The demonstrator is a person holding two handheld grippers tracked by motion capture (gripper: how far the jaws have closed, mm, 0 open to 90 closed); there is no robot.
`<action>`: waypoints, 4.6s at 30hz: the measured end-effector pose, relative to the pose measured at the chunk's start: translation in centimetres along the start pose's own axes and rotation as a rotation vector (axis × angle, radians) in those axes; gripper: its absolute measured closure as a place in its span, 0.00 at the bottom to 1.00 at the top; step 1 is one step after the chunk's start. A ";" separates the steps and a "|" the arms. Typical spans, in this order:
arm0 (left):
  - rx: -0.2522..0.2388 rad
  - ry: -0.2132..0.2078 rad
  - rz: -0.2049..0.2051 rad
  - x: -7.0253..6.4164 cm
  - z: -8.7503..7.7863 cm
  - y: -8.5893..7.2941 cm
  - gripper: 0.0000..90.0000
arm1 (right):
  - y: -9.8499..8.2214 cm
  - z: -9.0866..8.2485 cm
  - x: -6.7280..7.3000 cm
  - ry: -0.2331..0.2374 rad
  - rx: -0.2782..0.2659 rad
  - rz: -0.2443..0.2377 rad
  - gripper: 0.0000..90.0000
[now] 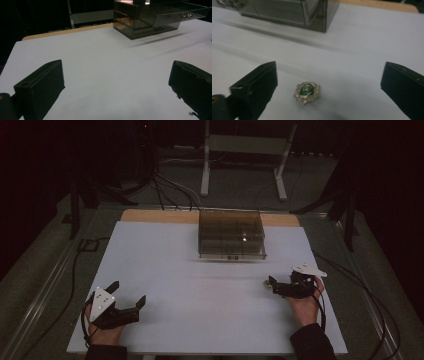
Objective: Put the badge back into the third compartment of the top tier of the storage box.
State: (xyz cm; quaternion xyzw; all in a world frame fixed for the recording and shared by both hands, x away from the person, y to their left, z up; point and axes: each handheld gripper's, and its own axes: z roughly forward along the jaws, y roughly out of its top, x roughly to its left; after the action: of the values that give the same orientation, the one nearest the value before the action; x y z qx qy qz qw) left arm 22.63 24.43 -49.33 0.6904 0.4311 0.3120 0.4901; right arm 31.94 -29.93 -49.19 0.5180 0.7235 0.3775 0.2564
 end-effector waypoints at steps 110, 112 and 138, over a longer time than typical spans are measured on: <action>0.001 -0.001 0.005 -0.1 0.1 -0.1 0.01 | 1.4 -0.8 3.5 0.177 0.099 -0.061 0.98; 0.002 -0.001 0.006 -0.1 0.1 -0.1 0.01 | 1.5 -0.9 3.6 0.178 0.094 -0.061 0.98; 0.004 -0.001 0.008 -0.1 0.1 -0.1 0.01 | 3.6 -1.7 4.1 0.188 0.038 -0.047 0.98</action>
State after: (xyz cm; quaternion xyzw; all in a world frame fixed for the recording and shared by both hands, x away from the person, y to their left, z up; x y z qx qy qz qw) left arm 22.65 24.30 -49.43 0.6933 0.4287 0.3128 0.4875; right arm 31.33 -25.92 -45.22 0.4679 0.7633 0.4047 0.1862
